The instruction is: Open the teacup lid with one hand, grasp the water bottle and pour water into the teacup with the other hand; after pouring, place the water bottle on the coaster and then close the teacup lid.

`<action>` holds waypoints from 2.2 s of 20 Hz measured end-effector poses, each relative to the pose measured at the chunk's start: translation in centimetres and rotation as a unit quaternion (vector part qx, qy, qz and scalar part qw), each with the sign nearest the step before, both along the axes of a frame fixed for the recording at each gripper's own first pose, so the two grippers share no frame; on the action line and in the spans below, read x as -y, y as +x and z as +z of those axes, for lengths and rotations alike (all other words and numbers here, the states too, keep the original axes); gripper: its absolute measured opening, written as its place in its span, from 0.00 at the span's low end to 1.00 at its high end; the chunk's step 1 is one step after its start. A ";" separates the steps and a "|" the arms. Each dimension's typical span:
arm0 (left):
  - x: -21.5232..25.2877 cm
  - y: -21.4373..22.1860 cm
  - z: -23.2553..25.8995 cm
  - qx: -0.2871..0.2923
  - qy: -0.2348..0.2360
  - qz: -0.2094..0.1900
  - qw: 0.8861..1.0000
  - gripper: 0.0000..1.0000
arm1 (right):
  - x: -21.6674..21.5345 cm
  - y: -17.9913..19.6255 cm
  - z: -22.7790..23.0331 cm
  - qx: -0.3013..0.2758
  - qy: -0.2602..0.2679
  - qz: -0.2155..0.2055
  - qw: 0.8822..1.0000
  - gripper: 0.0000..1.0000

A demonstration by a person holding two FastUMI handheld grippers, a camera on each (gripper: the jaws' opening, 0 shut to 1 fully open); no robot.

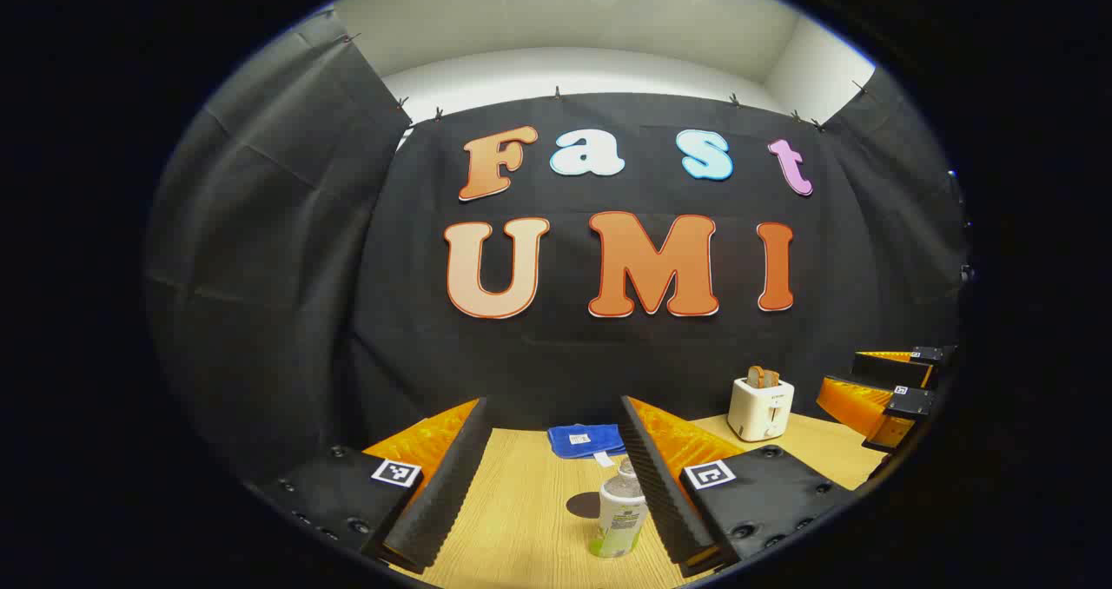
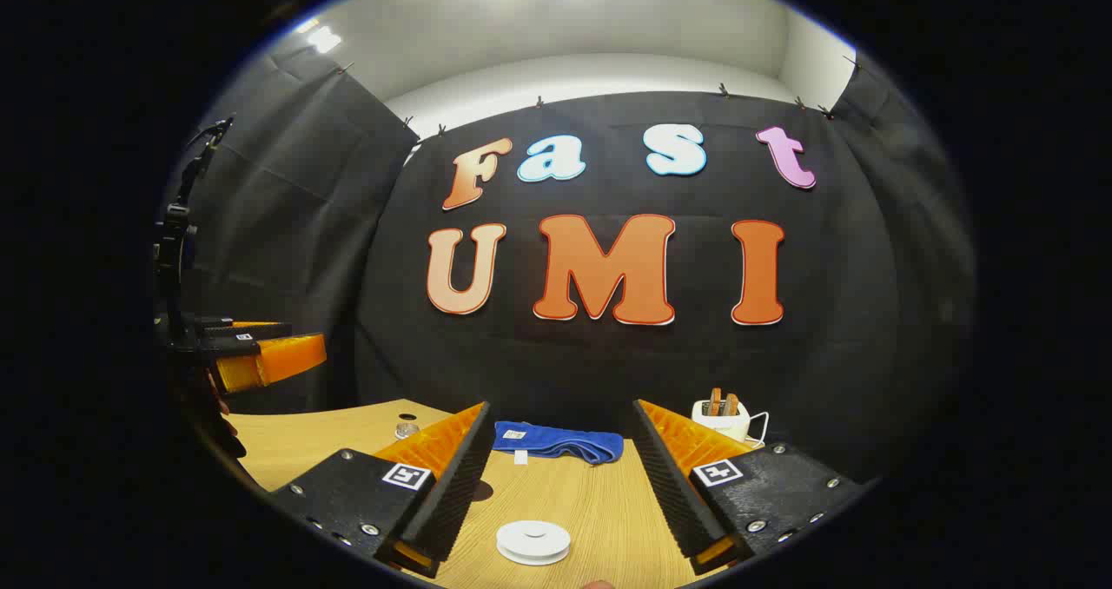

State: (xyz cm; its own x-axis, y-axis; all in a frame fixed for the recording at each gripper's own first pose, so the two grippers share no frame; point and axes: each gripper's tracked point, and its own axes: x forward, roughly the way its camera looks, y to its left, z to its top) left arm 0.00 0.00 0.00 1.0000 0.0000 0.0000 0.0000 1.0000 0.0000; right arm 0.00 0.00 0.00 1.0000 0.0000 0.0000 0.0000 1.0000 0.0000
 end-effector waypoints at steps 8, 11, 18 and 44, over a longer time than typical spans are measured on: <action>0.2 0.2 -0.7 -0.009 0.007 -0.004 1.000 0.94 | -0.9 0.2 -0.9 -0.017 0.004 0.011 1.000 0.94; 1.2 0.0 -1.1 -0.010 0.006 -0.012 1.000 0.94 | -0.5 0.1 -0.9 -0.013 0.008 0.008 1.000 0.94; 1.4 0.4 -1.6 0.015 0.091 0.023 0.995 0.97 | -0.1 -0.1 -1.8 -0.017 0.006 0.011 1.000 0.94; 1.8 4.7 -5.1 0.012 0.002 0.001 1.000 0.93 | -0.6 4.7 -10.3 -0.104 -0.008 0.043 0.994 0.94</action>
State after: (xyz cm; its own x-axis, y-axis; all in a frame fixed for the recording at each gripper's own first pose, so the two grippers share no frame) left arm 4.66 -1.78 -5.13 0.9997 0.0025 0.0242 -0.0026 1.0000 0.0038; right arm 4.71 0.57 -10.34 0.9745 0.0848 -0.2077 -0.0879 0.9961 -0.0061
